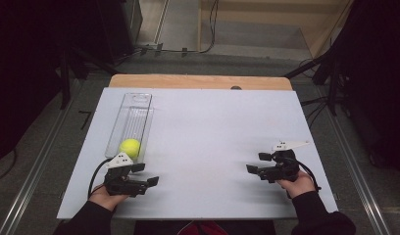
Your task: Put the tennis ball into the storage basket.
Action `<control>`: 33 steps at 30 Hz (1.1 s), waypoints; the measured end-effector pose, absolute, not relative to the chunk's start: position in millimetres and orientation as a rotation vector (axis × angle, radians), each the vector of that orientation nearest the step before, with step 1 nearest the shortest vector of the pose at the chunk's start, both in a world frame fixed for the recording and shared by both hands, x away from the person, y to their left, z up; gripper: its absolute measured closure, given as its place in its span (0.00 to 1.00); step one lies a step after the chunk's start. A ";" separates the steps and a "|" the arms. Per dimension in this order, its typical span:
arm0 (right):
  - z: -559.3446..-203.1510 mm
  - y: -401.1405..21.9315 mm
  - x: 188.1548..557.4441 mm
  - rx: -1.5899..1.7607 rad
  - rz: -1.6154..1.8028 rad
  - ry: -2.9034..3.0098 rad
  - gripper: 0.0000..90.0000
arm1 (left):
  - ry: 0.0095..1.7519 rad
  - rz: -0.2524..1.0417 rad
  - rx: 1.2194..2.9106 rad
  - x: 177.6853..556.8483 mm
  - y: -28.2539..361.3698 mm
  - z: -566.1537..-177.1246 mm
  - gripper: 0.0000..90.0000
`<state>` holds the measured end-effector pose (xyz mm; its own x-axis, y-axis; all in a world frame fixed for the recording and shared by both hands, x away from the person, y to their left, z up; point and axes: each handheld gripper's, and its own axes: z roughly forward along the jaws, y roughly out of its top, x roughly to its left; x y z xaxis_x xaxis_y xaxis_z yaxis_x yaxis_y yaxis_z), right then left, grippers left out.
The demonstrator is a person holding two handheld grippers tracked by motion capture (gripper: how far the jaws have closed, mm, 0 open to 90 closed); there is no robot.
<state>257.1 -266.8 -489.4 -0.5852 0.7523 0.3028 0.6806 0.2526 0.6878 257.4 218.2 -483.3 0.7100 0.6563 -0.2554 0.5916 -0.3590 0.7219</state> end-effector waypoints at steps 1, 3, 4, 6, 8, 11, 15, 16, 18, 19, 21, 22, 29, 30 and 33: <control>-490.4 -268.3 257.0 1.392 1.248 2.411 0.22 | 0.950 0.097 2.063 257.5 218.3 -483.3 0.23; -492.5 -270.4 257.6 1.396 1.236 2.407 0.22 | 0.949 0.096 2.063 257.7 218.1 -483.4 0.23; -493.2 -270.9 258.0 1.403 1.239 2.406 0.22 | 0.946 0.097 2.065 257.9 218.1 -483.5 0.23; -494.7 -271.5 259.1 1.408 1.236 2.405 0.22 | 0.946 0.095 2.069 257.8 217.8 -483.5 0.23; -495.4 -271.1 259.2 1.414 1.233 2.406 0.22 | 0.946 0.097 2.070 257.9 218.0 -483.4 0.23; -495.7 -270.1 259.1 1.410 1.232 2.411 0.22 | 0.946 0.097 2.067 258.2 218.4 -483.6 0.23; -496.3 -269.9 259.3 1.406 1.230 2.418 0.22 | 0.946 0.097 2.067 257.8 218.2 -483.4 0.23; -496.3 -269.9 259.3 1.406 1.230 2.418 0.22 | 0.946 0.097 2.067 257.8 218.2 -483.4 0.23; -496.3 -269.5 259.1 1.410 1.233 2.418 0.22 | 0.945 0.096 2.070 258.0 218.2 -483.6 0.23; -496.3 -269.4 259.1 1.410 1.233 2.418 0.22 | 0.945 0.097 2.072 258.0 218.2 -483.5 0.23; -496.4 -269.2 259.0 1.410 1.231 2.419 0.22 | 0.946 0.097 2.071 257.9 218.1 -483.4 0.23; -496.4 -269.2 259.0 1.409 1.230 2.420 0.22 | 0.946 0.097 2.071 257.9 218.1 -483.5 0.23; -496.7 -268.7 259.0 1.404 1.228 2.424 0.22 | 0.946 0.097 2.071 257.9 218.1 -483.5 0.23; -496.8 -268.4 259.0 1.405 1.228 2.422 0.22 | 0.946 0.097 2.072 257.8 218.1 -483.4 0.23; -497.0 -268.0 258.9 1.402 1.227 2.427 0.22 | 0.946 0.097 2.070 257.7 218.0 -483.4 0.23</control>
<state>258.9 -268.0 -497.0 -0.5773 0.7587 0.3019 0.6928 0.2595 0.6728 257.7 218.0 -483.4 0.7124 0.6550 -0.2519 0.5902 -0.3649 0.7201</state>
